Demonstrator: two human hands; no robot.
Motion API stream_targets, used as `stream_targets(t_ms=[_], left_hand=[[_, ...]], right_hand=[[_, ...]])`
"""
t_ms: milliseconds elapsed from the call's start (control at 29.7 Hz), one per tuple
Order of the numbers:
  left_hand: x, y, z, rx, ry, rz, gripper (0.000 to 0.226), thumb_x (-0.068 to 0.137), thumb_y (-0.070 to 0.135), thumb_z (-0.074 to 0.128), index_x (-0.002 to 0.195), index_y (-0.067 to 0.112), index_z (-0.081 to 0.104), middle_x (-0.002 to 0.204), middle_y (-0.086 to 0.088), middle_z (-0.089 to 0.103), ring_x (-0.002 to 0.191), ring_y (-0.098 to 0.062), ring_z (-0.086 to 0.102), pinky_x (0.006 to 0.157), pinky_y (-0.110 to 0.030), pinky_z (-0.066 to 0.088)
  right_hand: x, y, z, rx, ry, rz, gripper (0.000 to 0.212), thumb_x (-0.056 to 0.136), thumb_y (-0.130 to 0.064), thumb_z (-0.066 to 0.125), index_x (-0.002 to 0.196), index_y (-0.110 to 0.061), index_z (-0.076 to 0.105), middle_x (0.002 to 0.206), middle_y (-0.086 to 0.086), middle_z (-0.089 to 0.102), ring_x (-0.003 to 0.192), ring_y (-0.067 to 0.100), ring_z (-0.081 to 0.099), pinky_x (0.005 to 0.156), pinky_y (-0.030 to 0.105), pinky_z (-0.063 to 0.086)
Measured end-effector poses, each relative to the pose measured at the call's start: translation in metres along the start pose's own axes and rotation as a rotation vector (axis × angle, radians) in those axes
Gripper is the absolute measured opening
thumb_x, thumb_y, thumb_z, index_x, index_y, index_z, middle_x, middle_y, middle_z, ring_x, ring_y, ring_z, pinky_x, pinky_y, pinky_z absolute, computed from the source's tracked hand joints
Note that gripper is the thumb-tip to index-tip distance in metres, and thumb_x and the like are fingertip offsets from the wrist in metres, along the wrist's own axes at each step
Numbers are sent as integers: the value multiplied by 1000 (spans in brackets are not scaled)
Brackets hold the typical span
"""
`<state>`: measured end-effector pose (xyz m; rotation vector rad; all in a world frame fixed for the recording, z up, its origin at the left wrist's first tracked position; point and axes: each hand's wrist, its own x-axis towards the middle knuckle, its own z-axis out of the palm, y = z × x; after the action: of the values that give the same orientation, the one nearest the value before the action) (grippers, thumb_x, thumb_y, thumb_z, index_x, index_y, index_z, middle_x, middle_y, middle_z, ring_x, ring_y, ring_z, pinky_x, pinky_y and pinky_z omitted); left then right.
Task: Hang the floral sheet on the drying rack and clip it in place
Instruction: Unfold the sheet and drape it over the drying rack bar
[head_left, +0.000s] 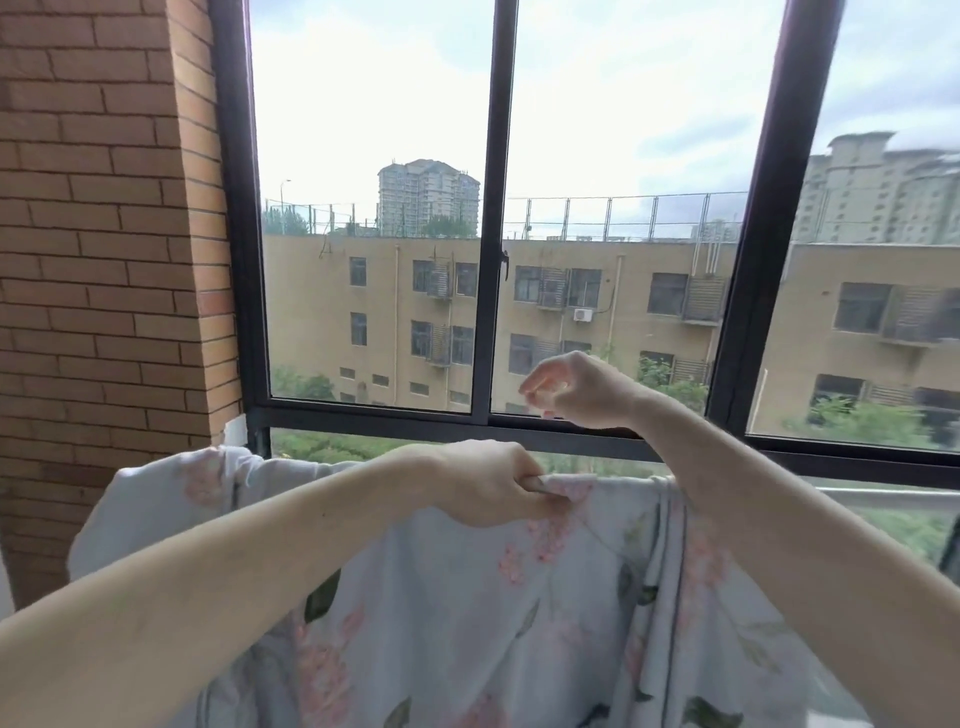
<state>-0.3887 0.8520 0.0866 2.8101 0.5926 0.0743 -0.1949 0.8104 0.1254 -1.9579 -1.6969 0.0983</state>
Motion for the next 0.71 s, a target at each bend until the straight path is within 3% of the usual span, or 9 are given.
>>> stream_targets(t_ms=[101,168,269,336,437,538,605,639,706], left_hand=[[1,-3,0,-9,-11,0,54,96,66,52,67,22,42,67,5,44,63,-19,42,59,-32,34],[2,-6,-2,-21,-18,16,53,96,67,52,69,22,47,69,6,46,62,-18,44,59,-31,35],[7,-7,1,-52,-34,44,51,95,68,52,71,23,50,71,6,47,63,-17,45,61,-32,37],[10,-4,3,-50,-40,51,52,94,70,52,73,22,50,71,6,47,64,-17,44,63,-32,37],[12,-2,4,-55,-53,52,53,95,69,52,74,21,45,69,6,42,63,-17,40,62,-32,34],[9,-1,1,-56,-50,37,54,94,69,53,73,21,41,66,6,39,59,-16,36,61,-31,32],[6,2,1,-50,-56,42,54,93,69,54,72,22,40,65,7,38,57,-15,34,58,-30,31],[4,0,0,-55,-50,36,54,93,69,54,72,22,39,65,8,37,56,-14,34,57,-30,30],[2,1,0,-60,-46,35,54,94,68,55,71,22,38,64,8,36,55,-14,32,55,-29,29]], right_hand=[[-69,-10,-5,32,265,-54,16,98,-29,68,113,-34,73,107,-26,70,94,-12,64,81,11,47],[-114,-6,7,84,522,-53,17,94,-30,73,109,-37,72,109,-28,68,99,-11,63,82,9,47],[-176,16,42,156,885,14,24,89,-26,79,110,-32,69,118,-20,63,104,4,65,90,23,55],[-208,41,72,65,994,114,39,83,-31,83,116,-25,63,120,-12,56,110,14,59,99,39,51],[-242,76,115,113,939,352,81,68,-37,93,133,-26,47,125,-11,41,105,20,54,89,45,54],[-260,92,143,169,774,595,95,66,-51,91,141,-32,35,132,-16,34,92,17,62,67,45,58],[-268,104,148,139,749,646,85,73,-54,85,140,-32,38,129,-17,42,87,21,67,62,41,56],[-267,111,148,139,759,613,69,78,-51,82,134,-30,47,119,-19,52,81,21,69,60,40,56],[-267,119,142,177,794,567,25,90,-46,71,101,-25,66,83,-18,69,60,17,69,52,40,56]])
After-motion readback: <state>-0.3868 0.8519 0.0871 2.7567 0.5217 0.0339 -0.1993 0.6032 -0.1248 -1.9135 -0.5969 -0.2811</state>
